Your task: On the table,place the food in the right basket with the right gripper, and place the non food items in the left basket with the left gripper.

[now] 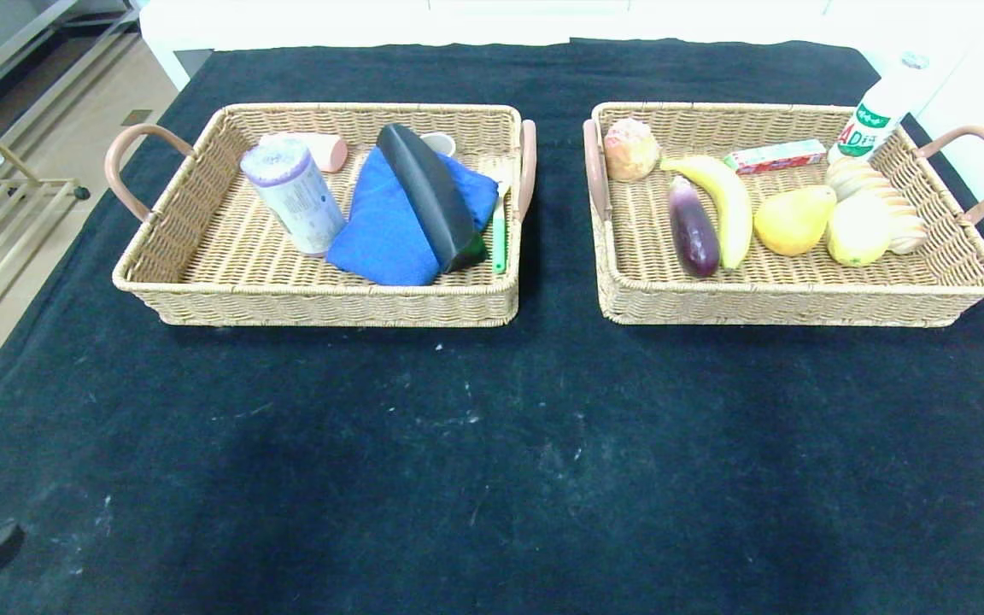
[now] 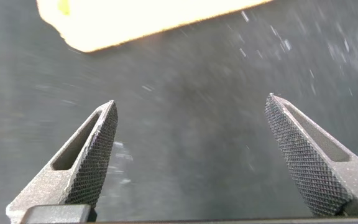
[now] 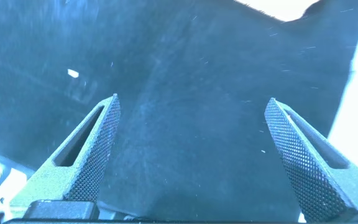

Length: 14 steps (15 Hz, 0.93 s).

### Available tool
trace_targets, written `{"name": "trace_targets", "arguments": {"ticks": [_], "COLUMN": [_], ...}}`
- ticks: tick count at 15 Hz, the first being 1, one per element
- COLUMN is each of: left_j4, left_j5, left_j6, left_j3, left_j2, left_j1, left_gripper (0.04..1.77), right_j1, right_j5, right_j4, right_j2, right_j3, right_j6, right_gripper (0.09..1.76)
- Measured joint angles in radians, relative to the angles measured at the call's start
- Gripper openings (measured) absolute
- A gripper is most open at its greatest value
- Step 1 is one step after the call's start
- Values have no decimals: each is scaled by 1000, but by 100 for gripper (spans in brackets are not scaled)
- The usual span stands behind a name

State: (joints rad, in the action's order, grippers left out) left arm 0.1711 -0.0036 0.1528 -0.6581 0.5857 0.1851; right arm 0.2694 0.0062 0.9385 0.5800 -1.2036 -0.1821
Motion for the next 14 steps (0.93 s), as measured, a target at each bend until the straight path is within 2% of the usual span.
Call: {"name": "trace_targets", "arguments": {"ticks": [3, 6, 10, 14], "left_j4": [59, 141, 278, 350], "left_j5": [-4, -39, -157, -170], "left_j6": [3, 4, 0, -7], "left_j3": [-59, -113, -164, -147], "left_j2": [-44, -83, -174, -265], "left_j1": [-49, -105, -169, -177], "left_gripper": [172, 172, 172, 172], "right_j1": [-87, -200, -244, -253], "right_j5": [34, 99, 111, 110], "right_j4": [44, 50, 56, 53], "right_j2": [-61, -115, -214, -317], "right_j3": [-54, -63, 64, 196], "right_j6": [2, 2, 7, 24], "right_gripper": [170, 170, 170, 170]}}
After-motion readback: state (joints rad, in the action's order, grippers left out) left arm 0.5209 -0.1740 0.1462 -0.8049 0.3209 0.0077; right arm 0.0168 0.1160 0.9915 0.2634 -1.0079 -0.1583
